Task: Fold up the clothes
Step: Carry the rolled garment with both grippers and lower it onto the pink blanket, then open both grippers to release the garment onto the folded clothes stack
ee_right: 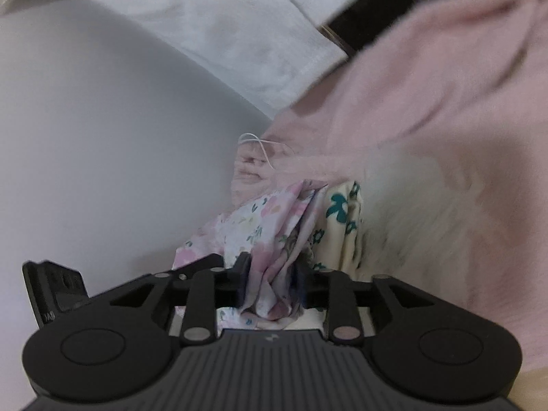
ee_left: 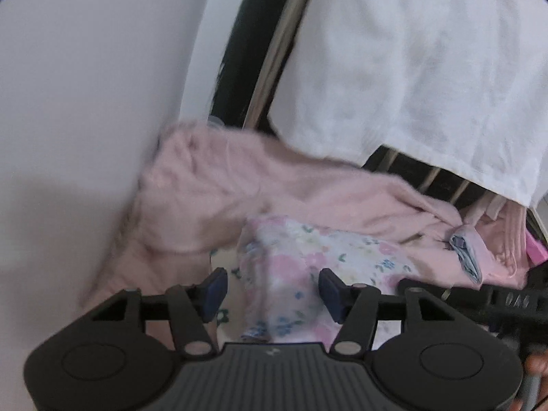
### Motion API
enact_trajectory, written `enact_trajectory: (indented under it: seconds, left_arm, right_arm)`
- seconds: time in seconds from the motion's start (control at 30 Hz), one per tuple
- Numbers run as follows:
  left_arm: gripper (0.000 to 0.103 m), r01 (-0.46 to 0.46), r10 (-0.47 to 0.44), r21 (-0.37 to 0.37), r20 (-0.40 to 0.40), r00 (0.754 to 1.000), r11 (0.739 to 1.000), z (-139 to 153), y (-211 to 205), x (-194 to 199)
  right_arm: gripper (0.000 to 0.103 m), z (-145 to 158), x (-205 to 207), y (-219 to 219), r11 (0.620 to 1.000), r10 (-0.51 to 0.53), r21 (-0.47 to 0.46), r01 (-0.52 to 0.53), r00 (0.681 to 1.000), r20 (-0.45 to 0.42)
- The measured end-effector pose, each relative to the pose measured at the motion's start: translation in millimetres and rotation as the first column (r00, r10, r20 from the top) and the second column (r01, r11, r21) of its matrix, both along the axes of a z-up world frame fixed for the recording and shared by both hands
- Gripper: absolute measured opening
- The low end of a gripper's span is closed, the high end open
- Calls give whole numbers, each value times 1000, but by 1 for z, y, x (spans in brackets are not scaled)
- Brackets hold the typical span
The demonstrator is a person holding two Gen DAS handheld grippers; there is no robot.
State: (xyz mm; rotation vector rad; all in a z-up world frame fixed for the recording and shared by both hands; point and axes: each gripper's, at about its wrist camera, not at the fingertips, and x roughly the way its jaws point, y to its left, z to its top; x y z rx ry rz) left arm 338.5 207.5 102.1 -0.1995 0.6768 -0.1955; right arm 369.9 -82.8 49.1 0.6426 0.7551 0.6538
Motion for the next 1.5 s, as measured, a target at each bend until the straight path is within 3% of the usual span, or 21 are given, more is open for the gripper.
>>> enact_trajectory:
  seconds: [0.1,0.17,0.2,0.23,0.27,0.3,0.4,0.5,0.57,0.77,0.87,0.97,1.07,1.17,1.23,1.27,1.33,1.4,1.43,1.47,1.5]
  left_arm:
    - [58,-39,25,101,131,991,994,26,-14,-21]
    - [57,-81,57,101,219,974,992,34,-21,-28]
    - [54,-101,78,81,250,965,992,34,-24,-29]
    - [36,-117,98,59,267,959,991,33,-25,-28]
    - [17,-127,111,43,261,959,991,30,-27,-25]
    - [13,-135,122,38,248,961,990,24,-28,-21]
    - [11,-163,152,37,208,966,986,1,-30,-10]
    - [8,-148,138,61,144,980,987,-24,-29,-2]
    - [8,-131,124,55,115,986,990,-36,-25,-2]
    - [11,-127,126,7,98,987,992,-33,-13,-7]
    - [12,-130,129,2,102,986,992,-30,-12,-6]
    - [15,-133,132,4,113,985,991,-25,-12,-9]
    - [16,-135,132,13,128,983,991,-16,-13,-13]
    - [19,-160,157,15,140,978,987,-1,-14,-21]
    - [20,-187,183,8,166,969,982,17,-16,-35]
    - [27,-200,196,4,179,964,980,25,-17,-42]
    - [37,-203,198,8,179,964,979,44,-25,-59]
    - [37,-196,190,22,172,967,980,61,-37,-79]
    - [39,-189,180,38,171,969,981,64,-47,-93]
    - [50,-182,171,54,171,970,982,68,-56,-108]
    - [57,-169,157,59,163,974,984,66,-67,-123]
  right_arm:
    - [50,38,-18,-6,990,-59,-113,80,982,179]
    - [52,61,-29,-5,974,-100,-160,157,943,317]
    - [48,69,-31,-1,967,-107,-178,183,923,368]
    - [24,71,-31,8,960,-91,-209,187,913,398]
    - [8,73,-32,19,952,-67,-245,184,905,420]
    - [8,71,-32,32,939,-38,-292,180,901,431]
    - [7,52,-32,73,892,36,-414,180,886,463]
    - [5,30,-30,91,849,55,-490,199,889,454]
    - [5,17,-28,97,830,55,-518,209,893,447]
    - [7,9,-23,83,855,-13,-463,233,903,430]
    - [7,10,-24,73,840,-57,-469,274,903,425]
    - [8,18,-31,62,859,-82,-419,294,887,455]
    - [8,28,-42,59,892,-52,-362,270,858,511]
    - [8,28,-45,67,885,3,-405,230,867,498]
    - [8,33,-51,64,870,-14,-425,249,875,483]
    - [8,36,-53,62,862,-29,-434,263,879,475]
    - [8,60,-76,47,873,-35,-399,280,852,522]
    - [16,83,-105,26,879,-54,-366,305,827,560]
    - [28,83,-118,16,877,-56,-374,302,837,545]
    - [39,78,-131,6,873,-54,-390,294,852,521]
    - [42,74,-144,-3,868,-52,-406,285,866,497]
